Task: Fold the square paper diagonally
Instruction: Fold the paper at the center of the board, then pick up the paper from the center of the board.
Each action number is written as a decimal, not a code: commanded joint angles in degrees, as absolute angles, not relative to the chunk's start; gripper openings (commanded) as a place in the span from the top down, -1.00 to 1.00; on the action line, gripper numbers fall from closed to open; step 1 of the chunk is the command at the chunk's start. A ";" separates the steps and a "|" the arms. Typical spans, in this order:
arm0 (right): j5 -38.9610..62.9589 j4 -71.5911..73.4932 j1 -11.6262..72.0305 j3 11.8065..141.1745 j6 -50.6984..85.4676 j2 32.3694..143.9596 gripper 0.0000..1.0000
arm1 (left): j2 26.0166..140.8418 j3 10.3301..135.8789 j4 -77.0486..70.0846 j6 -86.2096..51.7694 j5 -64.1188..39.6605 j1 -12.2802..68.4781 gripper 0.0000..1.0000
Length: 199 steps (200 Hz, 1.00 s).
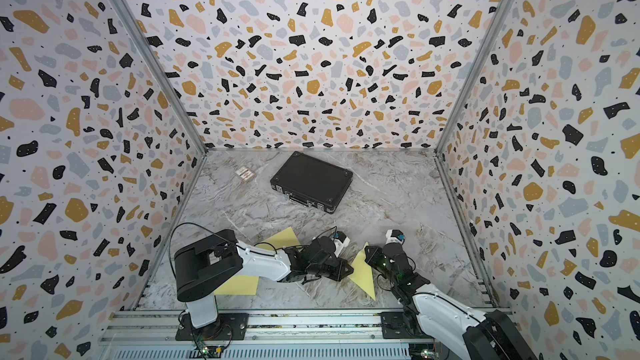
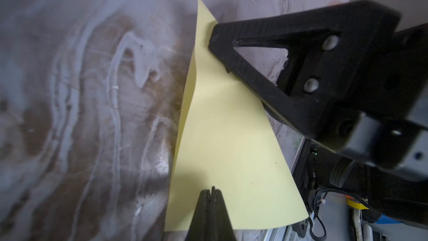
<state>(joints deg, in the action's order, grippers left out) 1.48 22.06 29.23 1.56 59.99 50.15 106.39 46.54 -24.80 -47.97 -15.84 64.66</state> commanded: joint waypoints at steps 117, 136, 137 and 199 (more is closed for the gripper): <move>6.61 3.88 29.49 6.86 50.96 44.56 0.02 | 109.67 47.06 -23.90 -46.94 -16.61 64.70 1.00; 9.08 2.92 29.44 6.93 49.35 42.51 -0.05 | 109.51 46.54 -23.78 -46.59 -16.70 64.69 1.00; 9.20 2.86 29.44 6.94 49.24 42.44 -0.05 | 109.47 46.56 -23.75 -46.59 -16.70 64.69 1.00; 14.60 -3.67 28.97 7.54 44.21 32.41 0.05 | 109.07 46.32 -23.47 -45.44 -18.49 64.69 1.00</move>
